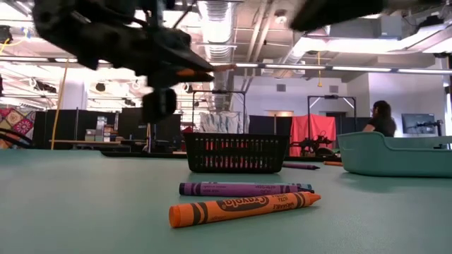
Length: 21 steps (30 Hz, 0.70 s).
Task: Sort crayons
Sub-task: Put the orange crayon into the orange bin
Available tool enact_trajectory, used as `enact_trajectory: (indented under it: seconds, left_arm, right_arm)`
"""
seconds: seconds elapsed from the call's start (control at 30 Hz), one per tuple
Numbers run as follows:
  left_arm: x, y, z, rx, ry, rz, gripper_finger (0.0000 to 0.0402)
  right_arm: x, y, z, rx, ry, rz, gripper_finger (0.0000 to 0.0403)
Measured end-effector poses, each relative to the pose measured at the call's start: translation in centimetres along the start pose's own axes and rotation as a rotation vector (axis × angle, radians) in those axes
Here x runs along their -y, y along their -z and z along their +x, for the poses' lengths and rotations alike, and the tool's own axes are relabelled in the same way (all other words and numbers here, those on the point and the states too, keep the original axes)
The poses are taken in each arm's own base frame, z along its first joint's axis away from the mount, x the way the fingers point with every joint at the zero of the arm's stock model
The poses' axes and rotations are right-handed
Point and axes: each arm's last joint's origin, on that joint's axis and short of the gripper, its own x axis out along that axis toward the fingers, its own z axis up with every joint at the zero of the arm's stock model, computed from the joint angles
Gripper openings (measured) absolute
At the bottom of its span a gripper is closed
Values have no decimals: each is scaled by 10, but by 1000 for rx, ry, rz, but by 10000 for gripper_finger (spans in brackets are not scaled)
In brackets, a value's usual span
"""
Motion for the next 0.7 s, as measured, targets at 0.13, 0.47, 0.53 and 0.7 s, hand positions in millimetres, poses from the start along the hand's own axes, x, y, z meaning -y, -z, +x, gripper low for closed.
enact_trajectory:
  seconds: [0.13, 0.47, 0.53, 0.7]
  left_arm:
    - [-9, -41, -1, 73, -91, 39, 14]
    - [-7, -143, -6, 300, -690, 176, 16]
    - [-19, -154, -8, 328, -770, 124, 16]
    - [-56, -163, -8, 357, -822, -54, 17]
  right_arm:
    - [1, 20, -27, -118, -92, 222, 131]
    - [-29, 68, -57, -58, 98, 331, 110]
    - [-32, 75, -56, -25, 181, 360, 107]
    - [-41, 92, -43, 3, 254, 458, 105]
